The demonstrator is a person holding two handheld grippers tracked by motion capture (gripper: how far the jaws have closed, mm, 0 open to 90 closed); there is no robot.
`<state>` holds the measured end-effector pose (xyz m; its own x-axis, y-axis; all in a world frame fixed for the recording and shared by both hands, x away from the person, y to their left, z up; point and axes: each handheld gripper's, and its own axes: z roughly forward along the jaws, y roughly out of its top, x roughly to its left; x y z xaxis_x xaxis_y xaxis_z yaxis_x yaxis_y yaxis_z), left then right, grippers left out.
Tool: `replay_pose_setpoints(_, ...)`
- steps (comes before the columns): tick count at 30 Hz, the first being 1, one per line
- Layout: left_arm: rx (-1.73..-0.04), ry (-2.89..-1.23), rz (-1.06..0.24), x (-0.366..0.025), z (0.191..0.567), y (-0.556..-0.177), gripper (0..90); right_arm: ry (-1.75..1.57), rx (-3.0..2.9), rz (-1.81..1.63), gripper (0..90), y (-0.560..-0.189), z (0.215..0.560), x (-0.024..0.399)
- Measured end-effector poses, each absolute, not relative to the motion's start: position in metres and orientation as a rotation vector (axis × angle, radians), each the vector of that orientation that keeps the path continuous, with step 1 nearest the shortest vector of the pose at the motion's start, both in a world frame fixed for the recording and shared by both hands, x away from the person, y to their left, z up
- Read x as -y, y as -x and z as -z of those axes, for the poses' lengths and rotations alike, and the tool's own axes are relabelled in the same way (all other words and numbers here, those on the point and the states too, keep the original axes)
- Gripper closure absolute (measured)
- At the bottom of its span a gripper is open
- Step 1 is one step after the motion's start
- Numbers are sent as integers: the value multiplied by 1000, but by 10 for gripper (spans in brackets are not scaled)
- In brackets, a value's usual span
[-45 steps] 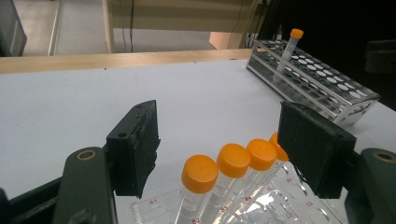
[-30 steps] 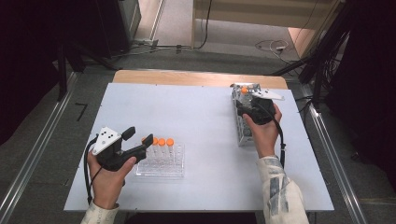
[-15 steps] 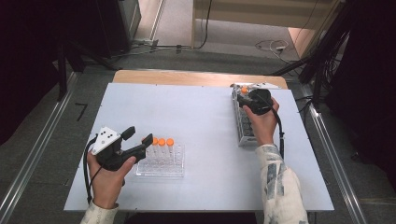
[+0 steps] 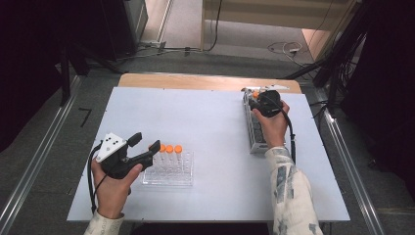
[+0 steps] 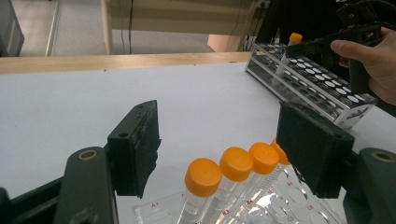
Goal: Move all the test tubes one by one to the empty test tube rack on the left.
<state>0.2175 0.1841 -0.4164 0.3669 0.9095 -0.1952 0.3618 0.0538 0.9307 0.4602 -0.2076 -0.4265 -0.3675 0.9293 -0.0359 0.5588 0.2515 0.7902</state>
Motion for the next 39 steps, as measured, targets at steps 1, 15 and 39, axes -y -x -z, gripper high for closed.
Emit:
replay_pose_setpoints(1,-1192,-1522,-621,-184,417,-218,297,-1352,-2025,-961,599,-460,427,207)
replay_pose_setpoints(15,-1194,-1525,-617,-184,417,-218,302,-1351,-2025,-960,711,-463,426,206)
replay_pose_setpoints(39,-1181,-1495,-627,-186,409,-213,294,-1255,-1923,-1133,720,-433,369,218)
